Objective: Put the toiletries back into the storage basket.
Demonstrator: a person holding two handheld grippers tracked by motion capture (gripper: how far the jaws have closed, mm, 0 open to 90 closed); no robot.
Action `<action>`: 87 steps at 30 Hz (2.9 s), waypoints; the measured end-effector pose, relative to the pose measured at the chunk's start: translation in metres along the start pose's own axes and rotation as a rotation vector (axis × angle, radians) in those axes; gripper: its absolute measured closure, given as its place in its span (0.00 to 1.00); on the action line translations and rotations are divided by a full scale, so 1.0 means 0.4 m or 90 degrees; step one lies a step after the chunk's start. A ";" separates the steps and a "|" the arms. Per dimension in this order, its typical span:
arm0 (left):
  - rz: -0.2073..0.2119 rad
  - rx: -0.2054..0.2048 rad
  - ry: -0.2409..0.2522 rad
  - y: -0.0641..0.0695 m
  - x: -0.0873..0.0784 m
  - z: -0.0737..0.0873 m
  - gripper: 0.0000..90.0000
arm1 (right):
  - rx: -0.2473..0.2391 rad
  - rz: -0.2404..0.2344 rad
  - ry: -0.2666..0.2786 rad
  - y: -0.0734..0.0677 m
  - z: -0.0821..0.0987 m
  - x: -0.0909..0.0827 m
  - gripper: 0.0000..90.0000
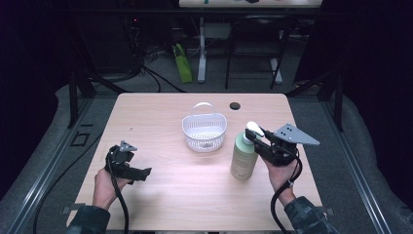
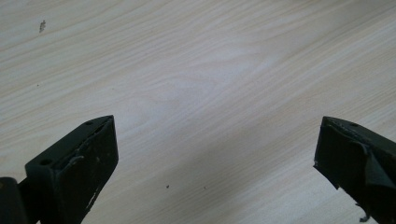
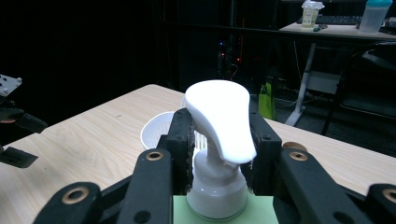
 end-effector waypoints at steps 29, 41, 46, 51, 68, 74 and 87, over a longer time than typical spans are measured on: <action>0.000 0.002 -0.003 0.001 0.001 0.000 0.00 | 0.012 -0.012 0.018 -0.002 0.004 0.001 0.75; 0.000 0.000 -0.001 0.001 0.000 0.000 0.00 | 0.015 -0.018 0.024 -0.004 -0.005 0.002 0.75; 0.001 0.002 -0.003 0.001 0.000 0.001 0.00 | 0.017 -0.021 0.026 -0.005 -0.010 0.003 0.75; 0.001 0.002 -0.003 -0.001 0.000 0.001 0.00 | 0.017 -0.024 0.030 -0.003 -0.016 0.003 0.75; 0.001 0.000 -0.002 0.000 0.002 0.004 0.00 | 0.020 -0.029 0.037 0.007 -0.036 0.006 0.75; 0.001 0.002 -0.004 0.000 0.002 0.004 0.00 | 0.018 -0.032 0.039 0.007 -0.052 0.009 0.75; 0.002 0.003 -0.006 0.002 0.004 0.005 0.00 | 0.010 -0.035 0.045 0.012 -0.082 0.017 0.75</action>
Point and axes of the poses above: each handheld gripper's, and its own axes: x roughly forward along the jaws, z roughly out of its underside, y roughly to its right, the point moved 2 cm from there along x, roughly forward along the jaws, and after that the axes turned 8 degrees about y, right-handed, at the moved point
